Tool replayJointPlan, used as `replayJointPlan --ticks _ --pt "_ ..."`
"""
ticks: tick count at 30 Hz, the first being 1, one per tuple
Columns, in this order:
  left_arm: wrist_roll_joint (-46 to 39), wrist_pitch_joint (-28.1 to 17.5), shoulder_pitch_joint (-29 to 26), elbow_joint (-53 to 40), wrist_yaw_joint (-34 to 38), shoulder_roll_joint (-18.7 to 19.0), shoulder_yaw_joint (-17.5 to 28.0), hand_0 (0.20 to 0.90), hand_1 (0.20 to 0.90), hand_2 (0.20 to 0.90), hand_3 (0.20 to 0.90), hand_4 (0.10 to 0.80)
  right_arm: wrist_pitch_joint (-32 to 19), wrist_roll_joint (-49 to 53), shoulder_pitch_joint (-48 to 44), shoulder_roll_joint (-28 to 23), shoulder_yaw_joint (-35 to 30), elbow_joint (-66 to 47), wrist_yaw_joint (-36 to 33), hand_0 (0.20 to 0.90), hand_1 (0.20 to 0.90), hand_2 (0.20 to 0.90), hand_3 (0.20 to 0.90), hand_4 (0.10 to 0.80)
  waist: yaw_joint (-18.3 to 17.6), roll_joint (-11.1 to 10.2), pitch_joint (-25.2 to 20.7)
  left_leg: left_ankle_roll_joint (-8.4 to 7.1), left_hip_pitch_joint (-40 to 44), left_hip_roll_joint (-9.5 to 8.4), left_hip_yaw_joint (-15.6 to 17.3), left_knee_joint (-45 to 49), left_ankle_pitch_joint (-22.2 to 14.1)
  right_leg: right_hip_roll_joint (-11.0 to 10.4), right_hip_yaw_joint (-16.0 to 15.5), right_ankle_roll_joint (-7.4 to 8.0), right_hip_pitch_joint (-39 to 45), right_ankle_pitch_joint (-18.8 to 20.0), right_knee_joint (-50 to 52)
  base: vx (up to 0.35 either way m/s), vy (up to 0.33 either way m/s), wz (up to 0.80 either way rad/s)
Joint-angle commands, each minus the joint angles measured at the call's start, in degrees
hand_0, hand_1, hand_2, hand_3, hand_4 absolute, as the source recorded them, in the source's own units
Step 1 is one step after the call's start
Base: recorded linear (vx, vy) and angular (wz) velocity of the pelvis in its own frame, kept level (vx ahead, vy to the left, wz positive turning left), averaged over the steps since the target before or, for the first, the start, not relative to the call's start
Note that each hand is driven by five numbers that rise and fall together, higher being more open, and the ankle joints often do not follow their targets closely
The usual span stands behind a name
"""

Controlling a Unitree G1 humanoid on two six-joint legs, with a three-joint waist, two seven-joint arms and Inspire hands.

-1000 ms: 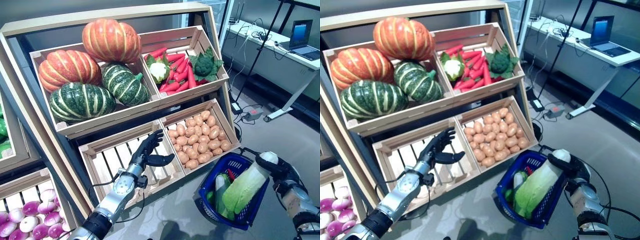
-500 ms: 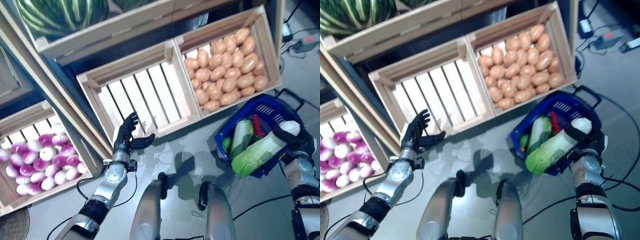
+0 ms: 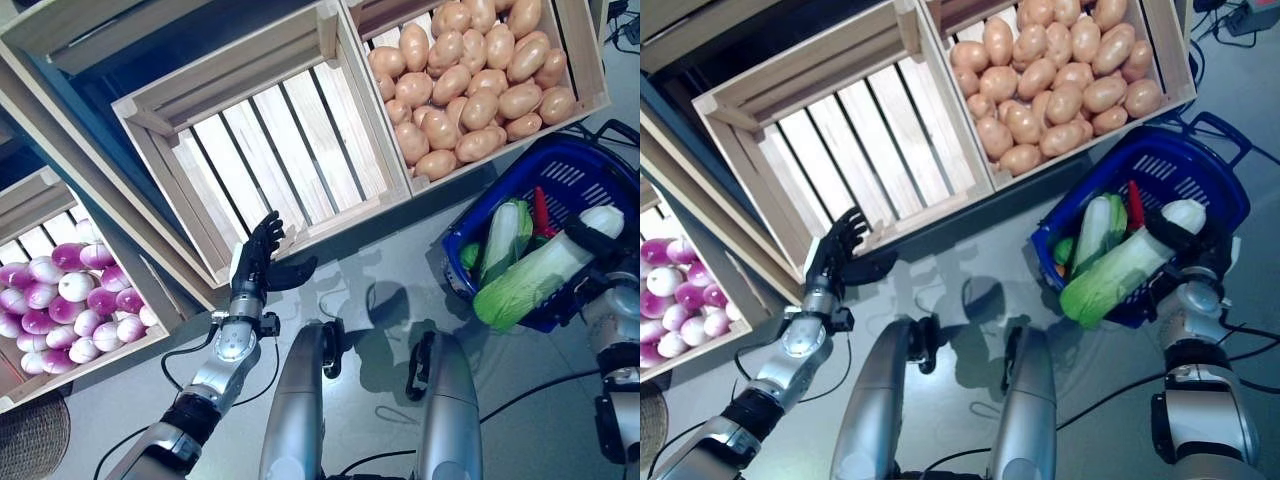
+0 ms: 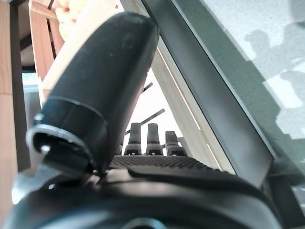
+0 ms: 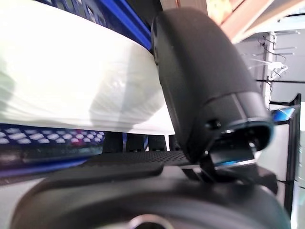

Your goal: Put vegetables into the basket

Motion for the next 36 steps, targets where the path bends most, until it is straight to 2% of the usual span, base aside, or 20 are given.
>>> replayJointPlan --ticks 1,8,17,24,28,31,33,36 --pt "-0.29 -6.05 -2.36 -5.93 0.55 1.56 0.65 0.900 0.900 0.900 0.900 0.800 -6.74 -2.09 -5.13 -9.10 -1.41 0.13 -5.27 0.900 0.900 0.900 0.900 0.800 -0.79 -0.01 -0.18 2.91 5.05 -1.10 -0.69 6.21 -13.75 2.05 -0.91 -4.48 3.21 4.81 -5.32 -0.007 -0.021 -0.07" --pt "0.46 -5.86 -1.05 -6.65 0.40 2.19 -0.06 0.900 0.900 0.900 0.900 0.800 -5.43 -1.33 -3.45 -10.64 -3.25 -0.95 -3.65 0.900 0.900 0.900 0.900 0.800 -1.06 -0.23 -0.30 2.02 7.61 -0.78 -0.48 2.93 -12.11 2.62 -1.13 -4.16 5.67 6.47 -8.59 0.030 -0.011 -0.02" --pt "1.46 -6.24 -0.85 -7.71 1.95 2.70 1.50 0.900 0.900 0.900 0.900 0.800 -6.11 -0.88 -2.31 -9.77 -2.98 -1.30 0.97 0.900 0.900 0.900 0.900 0.800 -0.13 -1.54 -1.09 0.99 11.75 0.03 -0.76 -4.81 -6.91 3.00 -2.45 -3.81 10.37 9.25 -15.46 0.017 -0.005 -0.03" --pt "2.08 -5.25 1.13 -7.33 0.71 2.12 2.82 0.900 0.900 0.900 0.900 0.800 -6.13 0.02 -0.44 -7.38 -2.68 -1.00 4.82 0.900 0.900 0.900 0.900 0.800 1.30 -3.22 -4.11 0.74 19.01 1.37 -1.20 -13.91 -3.34 4.10 -4.01 -3.80 18.38 11.95 -25.23 0.040 0.002 -0.05" --pt "1.77 -4.26 2.56 -7.05 -1.69 2.08 4.12 0.900 0.900 0.900 0.900 0.800 -6.25 0.32 1.79 -6.85 -3.01 -1.09 7.53 0.900 0.900 0.900 0.900 0.800 2.11 -3.96 -7.06 -0.08 24.36 1.94 -1.00 -21.09 -0.92 5.19 -5.28 -3.84 24.93 13.85 -33.20 0.103 -0.012 -0.02" --pt "2.07 -3.39 3.18 -6.75 -2.62 1.51 4.22 0.900 0.900 0.900 0.900 0.800 -6.13 1.80 3.58 -6.04 -3.77 -0.66 9.77 0.900 0.900 0.900 0.900 0.800 2.38 -4.61 -9.42 -0.69 28.41 2.18 -0.30 -26.69 0.32 5.81 -5.97 -3.38 29.61 15.48 -39.48 0.083 -0.010 0.00" --pt "2.38 -2.63 3.92 -6.66 -3.23 1.12 4.37 0.900 0.900 0.900 0.900 0.800 -5.96 3.07 5.35 -4.50 -4.16 -1.25 11.06 0.900 0.900 0.900 0.900 0.800 2.67 -5.28 -10.91 -0.78 32.03 2.16 0.59 -32.50 2.42 5.92 -6.68 -3.02 33.51 18.06 -45.72 0.084 0.000 0.00" --pt "2.89 -1.84 5.14 -6.20 -4.28 0.50 4.66 0.900 0.900 0.900 0.900 0.800 -6.39 9.51 7.77 -1.64 -5.17 -3.02 12.88 0.900 0.900 0.900 0.900 0.800 2.90 -6.09 -13.27 -1.35 36.74 2.09 1.48 -39.14 4.62 6.28 -7.09 -2.21 38.43 20.03 -52.71 0.128 0.015 0.02"
